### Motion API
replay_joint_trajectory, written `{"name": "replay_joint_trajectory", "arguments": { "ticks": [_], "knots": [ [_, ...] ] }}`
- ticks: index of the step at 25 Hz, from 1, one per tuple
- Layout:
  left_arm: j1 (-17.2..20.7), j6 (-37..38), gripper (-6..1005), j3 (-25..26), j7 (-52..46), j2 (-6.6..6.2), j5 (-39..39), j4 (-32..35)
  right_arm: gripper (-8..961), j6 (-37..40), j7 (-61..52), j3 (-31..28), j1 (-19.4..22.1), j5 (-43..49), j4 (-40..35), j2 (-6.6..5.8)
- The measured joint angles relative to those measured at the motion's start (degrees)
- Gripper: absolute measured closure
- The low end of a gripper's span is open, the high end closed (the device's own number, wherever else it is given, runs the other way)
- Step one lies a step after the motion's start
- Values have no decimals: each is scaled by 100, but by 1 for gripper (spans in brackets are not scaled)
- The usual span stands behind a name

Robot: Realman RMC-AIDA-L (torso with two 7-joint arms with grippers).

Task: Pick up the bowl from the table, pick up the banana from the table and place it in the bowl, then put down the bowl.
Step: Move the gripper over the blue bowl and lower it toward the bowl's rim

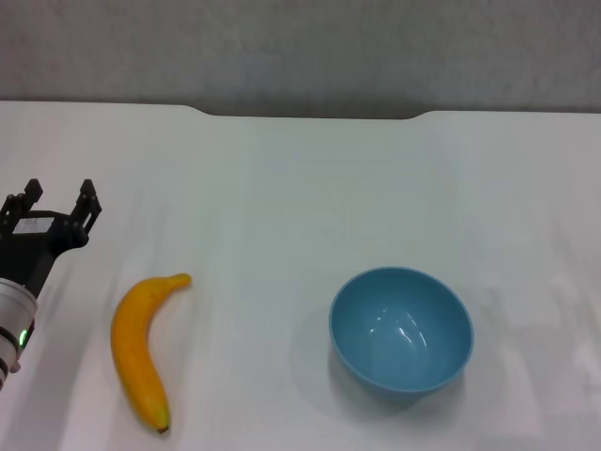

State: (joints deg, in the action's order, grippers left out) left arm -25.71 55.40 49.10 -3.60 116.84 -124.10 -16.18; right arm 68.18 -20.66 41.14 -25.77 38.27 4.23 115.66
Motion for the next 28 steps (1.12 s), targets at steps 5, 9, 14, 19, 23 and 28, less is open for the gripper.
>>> {"name": "replay_joint_trajectory", "arguments": {
  "ticks": [5,9,14,19,23,28],
  "knots": [
    [2,-3,271,2,0,-3,0,5,50,-23,0,-6,8,0,-1,0],
    [5,-4,272,3,0,-3,0,8,50,-29,-28,-10,8,-1,-8,0],
    [6,-4,272,-3,0,-10,0,9,50,-38,-46,-10,15,-4,-6,-1],
    [-9,-99,271,-116,-37,-75,-15,-122,49,-50,-323,61,108,42,-83,-42],
    [27,-694,271,-102,-10,-325,-18,-845,49,-81,-857,115,284,371,-492,-72],
    [165,-1182,271,3,231,-610,-18,-1686,49,-365,-1707,116,486,924,-1246,-64]
  ]
}}
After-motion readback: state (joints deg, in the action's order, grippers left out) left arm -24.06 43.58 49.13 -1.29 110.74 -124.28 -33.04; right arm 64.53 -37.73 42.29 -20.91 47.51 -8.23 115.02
